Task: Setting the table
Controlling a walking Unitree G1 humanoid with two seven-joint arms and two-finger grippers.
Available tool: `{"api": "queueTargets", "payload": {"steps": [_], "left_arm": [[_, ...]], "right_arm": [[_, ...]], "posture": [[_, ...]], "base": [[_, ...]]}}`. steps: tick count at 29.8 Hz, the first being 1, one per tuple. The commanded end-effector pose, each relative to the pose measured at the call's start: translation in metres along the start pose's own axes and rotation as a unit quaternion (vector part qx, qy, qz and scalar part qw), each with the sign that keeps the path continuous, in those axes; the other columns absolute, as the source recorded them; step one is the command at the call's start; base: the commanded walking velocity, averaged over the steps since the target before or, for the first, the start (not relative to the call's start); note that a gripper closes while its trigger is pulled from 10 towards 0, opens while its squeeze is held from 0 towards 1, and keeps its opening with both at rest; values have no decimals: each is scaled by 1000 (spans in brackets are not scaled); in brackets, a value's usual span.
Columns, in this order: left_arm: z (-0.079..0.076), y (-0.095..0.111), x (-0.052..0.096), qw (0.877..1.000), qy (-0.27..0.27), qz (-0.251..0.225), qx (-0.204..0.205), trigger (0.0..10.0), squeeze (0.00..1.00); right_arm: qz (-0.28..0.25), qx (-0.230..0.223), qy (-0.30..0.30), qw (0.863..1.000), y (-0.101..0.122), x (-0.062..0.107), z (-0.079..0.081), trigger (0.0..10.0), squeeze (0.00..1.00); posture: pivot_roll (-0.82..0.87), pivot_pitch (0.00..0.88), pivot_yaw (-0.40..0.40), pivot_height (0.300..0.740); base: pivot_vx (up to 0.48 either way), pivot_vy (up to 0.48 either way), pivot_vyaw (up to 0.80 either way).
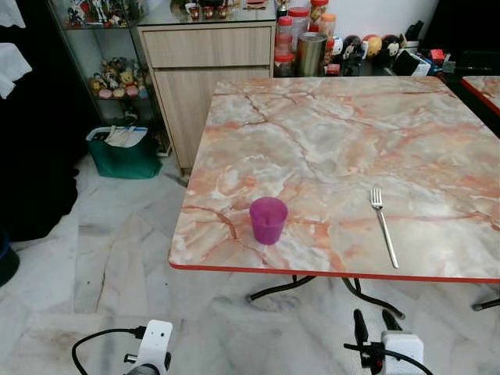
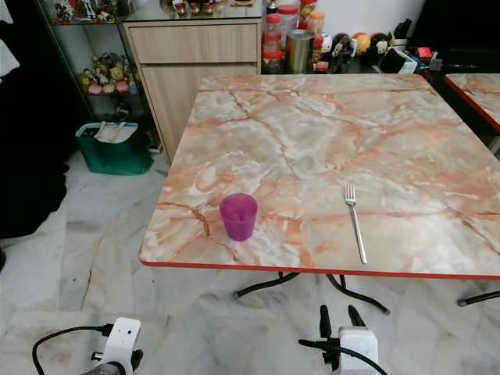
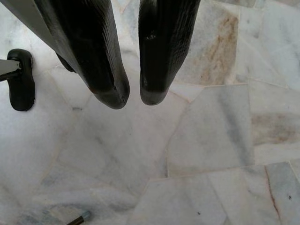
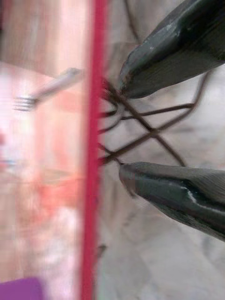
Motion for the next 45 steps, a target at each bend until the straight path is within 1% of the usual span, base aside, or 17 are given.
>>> {"api": "queueTargets", "payload": {"steps": [1,2,7,8,10,11,12,14,15,17,20,22,25,29,35,40,45], "left_arm": [[1,-1,0,1000,-1,2,-9,10000,0],[1,-1,0,1000,-1,2,-9,10000,0],[1,2,0,1000,1,-5,-6,10000,0],[1,3,0,1000,2,-5,-5,10000,0],[0,3,0,1000,2,-5,-6,10000,0],[0,3,-1,1000,2,-5,-5,10000,0],[0,3,-1,1000,2,-5,-5,10000,0],[-1,4,-1,1000,1,-3,-5,10000,0],[-1,4,-1,1000,1,-3,-5,10000,0],[-1,4,-1,1000,0,-2,-7,10000,0],[-1,4,-1,1000,0,-2,-7,10000,0],[0,7,-2,1000,2,-3,-8,10000,0],[-1,7,-2,1000,3,-2,-9,10000,0],[-1,6,-2,1000,3,-1,-11,10000,0],[0,2,-1,1000,5,3,-12,10000,0],[0,3,-1,1000,6,2,-14,10000,0],[0,4,-1,1000,6,1,-14,10000,0]], "right_arm": [[-23,0,0,1000,17,-8,3,10000,0],[-23,0,0,1000,17,-8,3,10000,0],[-79,-10,-10,997,58,-40,7,10000,0],[-87,-14,-17,996,66,-51,7,10000,0],[-89,-13,-21,996,69,-55,6,10000,0],[-84,-31,-49,995,73,-69,-1,10000,0],[-84,-31,-49,995,73,-69,-1,10000,0],[-74,-36,-63,995,78,-86,-3,10000,0],[-74,-36,-63,995,78,-86,-3,10000,0],[-65,-31,-58,996,84,-100,1,10000,0],[-62,-29,-59,996,84,-100,1,10000,0],[-58,-43,-51,996,90,-117,9,10000,0],[-53,-44,-45,997,91,-123,13,10000,0],[-50,-39,-24,998,95,-129,25,10000,0],[-47,-28,-6,999,92,-131,35,10000,0],[-43,-32,-9,998,91,-131,36,10000,0],[-46,-38,-9,998,92,-131,36,10000,0]], "posture": [[-68,0,25,736],[-68,0,25,736],[-62,0,23,736],[-61,0,21,736],[-59,0,20,736],[-58,0,24,736],[-58,0,24,736],[-57,0,27,736],[-57,0,27,736],[-52,0,26,736],[-52,0,26,736],[-42,0,22,736],[-42,0,18,736],[-34,0,14,736],[-32,0,12,736],[-31,0,12,736],[-31,0,11,736]], "base": [[0,0,0],[0,0,0],[0,0,0],[0,0,0],[0,0,0],[0,0,0],[0,0,0],[0,0,0],[0,0,0],[0,0,0],[0,0,0],[0,0,0],[0,0,0],[0,0,0],[0,0,0],[0,-278,542],[0,-386,0]]}}
Point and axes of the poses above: a point about 5 cm out from each wrist's last joint towards the gripper, its own x axis pointing back from the gripper into the wrist, its own y axis along the axis of the wrist's last joint, z = x × y, the point moved 3 cm from there along -x, pointing out of the wrist towards the gripper, and after that the axes turned 10 degrees about -x, right-handed, at the moved point
